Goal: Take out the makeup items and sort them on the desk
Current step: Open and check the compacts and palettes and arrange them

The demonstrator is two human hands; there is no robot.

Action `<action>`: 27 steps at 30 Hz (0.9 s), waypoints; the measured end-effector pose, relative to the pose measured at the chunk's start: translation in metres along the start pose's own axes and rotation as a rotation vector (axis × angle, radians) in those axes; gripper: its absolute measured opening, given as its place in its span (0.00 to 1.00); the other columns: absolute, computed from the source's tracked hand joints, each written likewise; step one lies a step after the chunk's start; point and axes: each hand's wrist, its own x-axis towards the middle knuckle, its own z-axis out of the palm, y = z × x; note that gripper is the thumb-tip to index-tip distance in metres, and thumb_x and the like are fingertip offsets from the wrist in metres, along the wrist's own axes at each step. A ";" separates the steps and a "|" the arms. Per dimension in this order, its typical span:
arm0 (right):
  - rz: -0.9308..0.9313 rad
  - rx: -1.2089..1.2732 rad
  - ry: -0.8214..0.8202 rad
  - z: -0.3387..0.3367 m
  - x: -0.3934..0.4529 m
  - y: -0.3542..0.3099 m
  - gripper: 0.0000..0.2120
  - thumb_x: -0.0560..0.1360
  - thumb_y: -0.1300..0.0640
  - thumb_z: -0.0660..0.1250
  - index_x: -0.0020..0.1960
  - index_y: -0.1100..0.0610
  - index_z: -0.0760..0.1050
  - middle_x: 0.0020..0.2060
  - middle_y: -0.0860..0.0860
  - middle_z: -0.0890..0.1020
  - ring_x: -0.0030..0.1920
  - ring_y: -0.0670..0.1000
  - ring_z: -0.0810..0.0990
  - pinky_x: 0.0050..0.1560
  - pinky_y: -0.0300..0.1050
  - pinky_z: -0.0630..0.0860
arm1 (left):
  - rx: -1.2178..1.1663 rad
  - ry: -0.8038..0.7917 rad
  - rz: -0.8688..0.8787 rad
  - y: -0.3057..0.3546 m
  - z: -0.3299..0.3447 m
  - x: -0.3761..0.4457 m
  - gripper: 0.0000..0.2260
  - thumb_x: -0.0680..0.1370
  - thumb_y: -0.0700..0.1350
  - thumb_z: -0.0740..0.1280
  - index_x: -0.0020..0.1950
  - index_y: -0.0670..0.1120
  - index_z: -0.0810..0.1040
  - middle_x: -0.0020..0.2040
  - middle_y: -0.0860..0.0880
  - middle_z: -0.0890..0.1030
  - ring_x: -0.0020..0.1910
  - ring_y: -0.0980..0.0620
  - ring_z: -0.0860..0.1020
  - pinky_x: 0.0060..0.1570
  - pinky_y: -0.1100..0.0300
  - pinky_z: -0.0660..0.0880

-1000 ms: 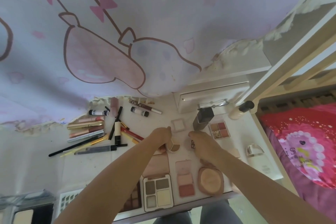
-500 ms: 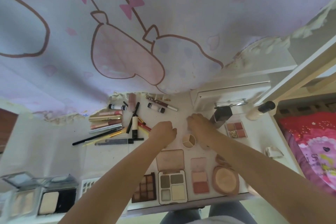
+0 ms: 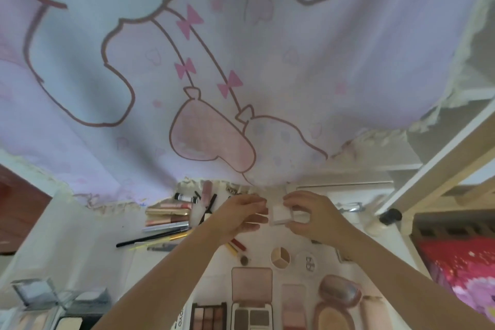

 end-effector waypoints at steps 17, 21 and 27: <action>-0.179 0.430 0.195 -0.053 -0.029 -0.040 0.16 0.64 0.69 0.74 0.41 0.49 0.78 0.44 0.48 0.79 0.42 0.39 0.80 0.46 0.28 0.76 | 0.176 -0.052 0.401 0.041 0.037 -0.059 0.17 0.70 0.28 0.67 0.50 0.47 0.75 0.42 0.52 0.80 0.36 0.64 0.80 0.39 0.70 0.78; -0.150 0.541 0.216 -0.053 -0.039 -0.044 0.23 0.64 0.73 0.72 0.33 0.42 0.81 0.42 0.47 0.80 0.40 0.40 0.82 0.43 0.28 0.77 | 0.155 -0.002 0.471 0.036 0.046 -0.064 0.17 0.69 0.27 0.68 0.46 0.49 0.76 0.38 0.55 0.82 0.34 0.64 0.80 0.35 0.72 0.76; -0.132 0.587 0.220 -0.054 -0.045 -0.042 0.24 0.63 0.71 0.74 0.31 0.39 0.81 0.43 0.47 0.80 0.39 0.39 0.82 0.43 0.29 0.77 | 0.036 -0.044 0.494 0.030 0.054 -0.064 0.16 0.71 0.25 0.64 0.45 0.46 0.77 0.32 0.55 0.83 0.33 0.62 0.81 0.33 0.72 0.75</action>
